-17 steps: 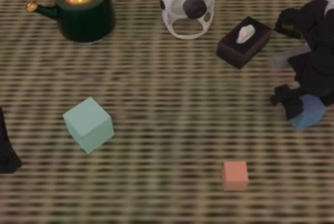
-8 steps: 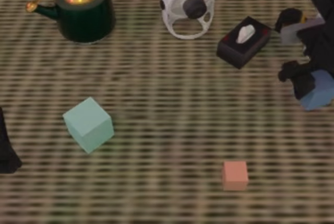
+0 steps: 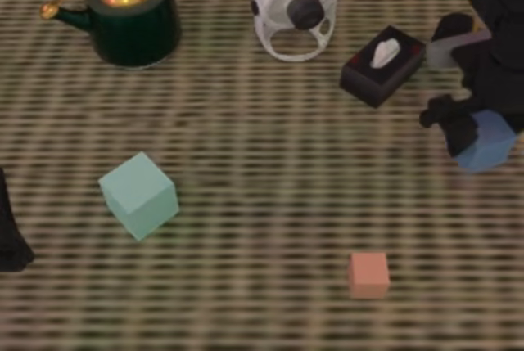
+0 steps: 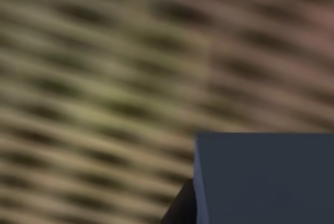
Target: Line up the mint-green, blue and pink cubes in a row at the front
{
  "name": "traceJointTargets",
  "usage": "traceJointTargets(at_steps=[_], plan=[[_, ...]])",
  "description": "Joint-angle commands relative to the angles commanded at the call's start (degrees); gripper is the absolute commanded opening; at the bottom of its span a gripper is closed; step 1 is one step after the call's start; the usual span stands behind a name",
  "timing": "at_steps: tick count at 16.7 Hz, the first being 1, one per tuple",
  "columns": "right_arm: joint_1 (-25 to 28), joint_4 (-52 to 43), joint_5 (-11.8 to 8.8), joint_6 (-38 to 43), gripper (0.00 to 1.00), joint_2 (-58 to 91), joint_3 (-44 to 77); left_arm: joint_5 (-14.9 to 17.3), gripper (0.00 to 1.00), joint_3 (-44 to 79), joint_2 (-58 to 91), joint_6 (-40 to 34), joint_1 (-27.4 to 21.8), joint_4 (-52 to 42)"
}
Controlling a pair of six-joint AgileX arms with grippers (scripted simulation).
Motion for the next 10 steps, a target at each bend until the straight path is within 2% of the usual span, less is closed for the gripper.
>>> traceJointTargets(at_steps=[4,10], plan=[[8.55,-1.33,0.26,12.17,0.00,0.30,0.95,0.00,1.00,0.00,0.00,0.00,0.00,0.00],[24.80,-3.46,0.61,37.84,0.00,-0.33,1.24,0.00,1.00,0.00,0.00,0.00,0.00,0.00]])
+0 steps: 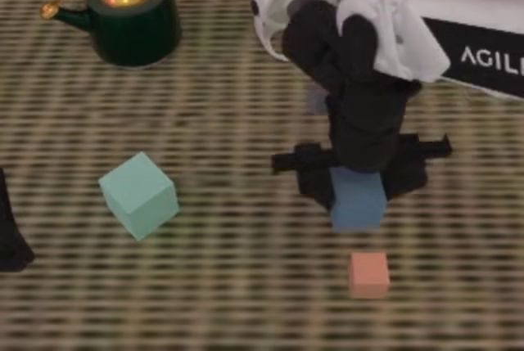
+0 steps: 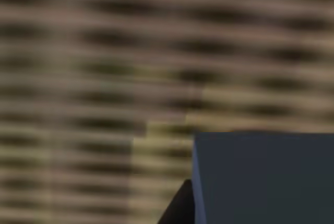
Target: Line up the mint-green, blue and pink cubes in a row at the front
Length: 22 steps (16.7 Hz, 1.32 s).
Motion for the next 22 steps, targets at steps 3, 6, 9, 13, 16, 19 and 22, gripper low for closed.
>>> traceJointTargets(at_steps=[3,6,9,13,16,19,22], plan=[[6.72,-0.32,0.26,10.18,0.00,-1.10,-0.04,0.00,1.00,0.00,0.00,0.00,0.00,0.00],[10.53,-0.20,0.51,15.08,0.00,-2.18,-0.17,0.00,1.00,0.00,0.00,0.00,0.00,0.00],[10.90,-0.18,0.55,15.51,0.00,-2.30,-0.18,0.00,1.00,0.00,0.00,0.00,0.00,0.00],[10.67,0.86,0.45,15.56,0.00,-1.81,-0.95,0.00,1.00,0.00,0.00,0.00,0.00,0.00],[10.93,6.11,0.47,15.52,0.00,-0.40,-4.64,0.00,1.00,0.00,0.00,0.00,0.00,0.00],[11.08,12.34,0.50,15.69,0.00,1.33,-8.86,0.00,1.00,0.00,0.00,0.00,0.00,0.00],[11.14,14.28,0.58,15.82,0.00,1.99,-10.35,0.00,1.00,0.00,0.00,0.00,0.00,0.00]])
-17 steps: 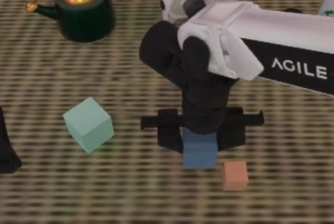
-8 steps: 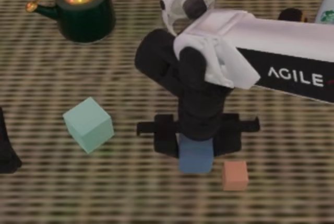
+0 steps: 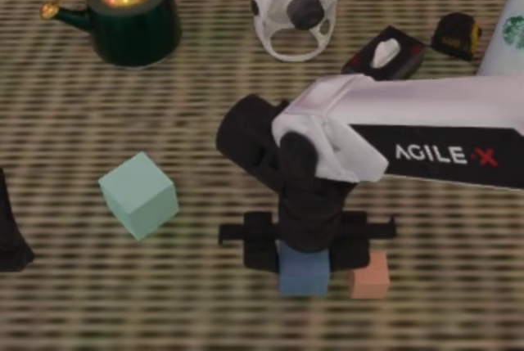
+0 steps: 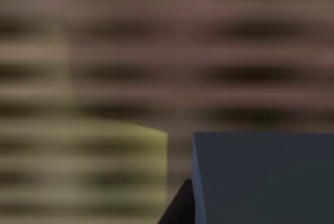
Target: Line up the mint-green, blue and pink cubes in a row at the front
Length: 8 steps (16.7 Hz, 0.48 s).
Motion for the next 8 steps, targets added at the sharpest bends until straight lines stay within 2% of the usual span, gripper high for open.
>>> traceJointTargets(at_steps=[3,8], plan=[[0.00,0.00,0.00,0.00,0.00,0.00,0.00,0.00,1.00,0.00,0.00,0.00,0.00,0.00],[0.00,0.00,0.00,0.00,0.38,0.00,0.00,0.00,1.00,0.00,0.00,0.00,0.00,0.00]])
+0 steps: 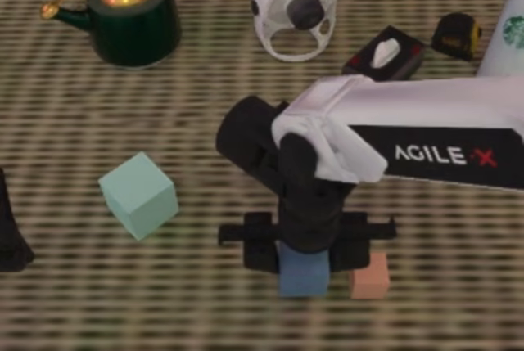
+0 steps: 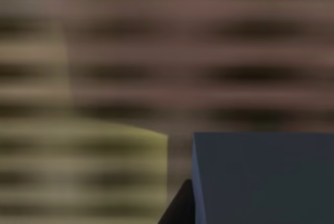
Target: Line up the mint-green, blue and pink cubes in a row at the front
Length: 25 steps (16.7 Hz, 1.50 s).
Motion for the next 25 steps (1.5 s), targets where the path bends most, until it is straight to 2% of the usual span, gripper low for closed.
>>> traceJointTargets(at_steps=[8,18,25], plan=[[0.00,0.00,0.00,0.00,0.98,0.00,0.00,0.00,1.00,0.00,0.00,0.00,0.00,0.00],[-0.11,-0.20,0.00,0.04,1.00,-0.08,0.19,0.00,1.00,0.00,0.00,0.00,0.00,0.00],[0.57,-12.95,-0.07,0.05,1.00,-3.86,8.60,0.00,1.00,0.00,0.00,0.00,0.00,0.00]])
